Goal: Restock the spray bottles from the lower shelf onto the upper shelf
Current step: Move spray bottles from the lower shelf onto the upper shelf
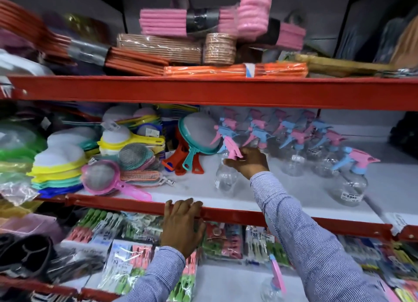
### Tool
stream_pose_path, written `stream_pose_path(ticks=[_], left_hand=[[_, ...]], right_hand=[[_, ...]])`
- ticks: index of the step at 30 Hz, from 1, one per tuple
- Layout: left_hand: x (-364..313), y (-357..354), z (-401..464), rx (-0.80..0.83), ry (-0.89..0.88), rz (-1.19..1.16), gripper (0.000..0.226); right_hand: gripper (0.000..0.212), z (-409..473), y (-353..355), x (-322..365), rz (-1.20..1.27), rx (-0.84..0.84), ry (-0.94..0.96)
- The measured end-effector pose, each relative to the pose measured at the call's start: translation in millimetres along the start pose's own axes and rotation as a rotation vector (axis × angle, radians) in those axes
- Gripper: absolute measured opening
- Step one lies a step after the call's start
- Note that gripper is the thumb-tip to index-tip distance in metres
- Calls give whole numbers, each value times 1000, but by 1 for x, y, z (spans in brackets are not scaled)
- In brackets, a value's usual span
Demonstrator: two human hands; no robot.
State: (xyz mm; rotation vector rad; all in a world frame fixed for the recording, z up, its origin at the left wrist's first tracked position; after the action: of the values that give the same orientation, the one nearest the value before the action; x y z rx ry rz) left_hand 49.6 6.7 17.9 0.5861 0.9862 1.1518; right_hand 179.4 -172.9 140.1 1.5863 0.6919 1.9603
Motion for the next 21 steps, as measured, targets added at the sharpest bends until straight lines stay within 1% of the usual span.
stream_pose_path(ticks=[2,6,11,14,16,21], left_hand=[[0,-1,1,-7,17,-11,47],[0,-3,2,-24,21,-37,47],[0,-5,3,-29,25,-59,46],[-1,-5,4,-41,27,-66,45],[-1,-4,3,-46,28,-71,46],[-1,-4,1,-46,36,-76,49]], right_hand=[[38,1,-5,-2,46,-26,12],[40,7,-14,-5,103,-64,40],[64,12,-21,-12,325,-65,1],[73,13,-24,-17,357,-74,-4],[79,14,-30,-20,404,-50,-6],[80,19,-38,-27,515,-37,-24]])
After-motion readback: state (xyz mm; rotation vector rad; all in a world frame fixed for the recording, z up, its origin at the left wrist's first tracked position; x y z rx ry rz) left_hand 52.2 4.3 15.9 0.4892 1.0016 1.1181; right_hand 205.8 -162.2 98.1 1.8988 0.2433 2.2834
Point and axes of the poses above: each hand's wrist, its own z-axis towards the middle knuckle, its own y-axis out of the back of the hand, x = y × z, the point moved 5 cm from there along z, towards the middle knuckle, and after that the axes turned 9 degrees about -z, right-handed, at the moved point
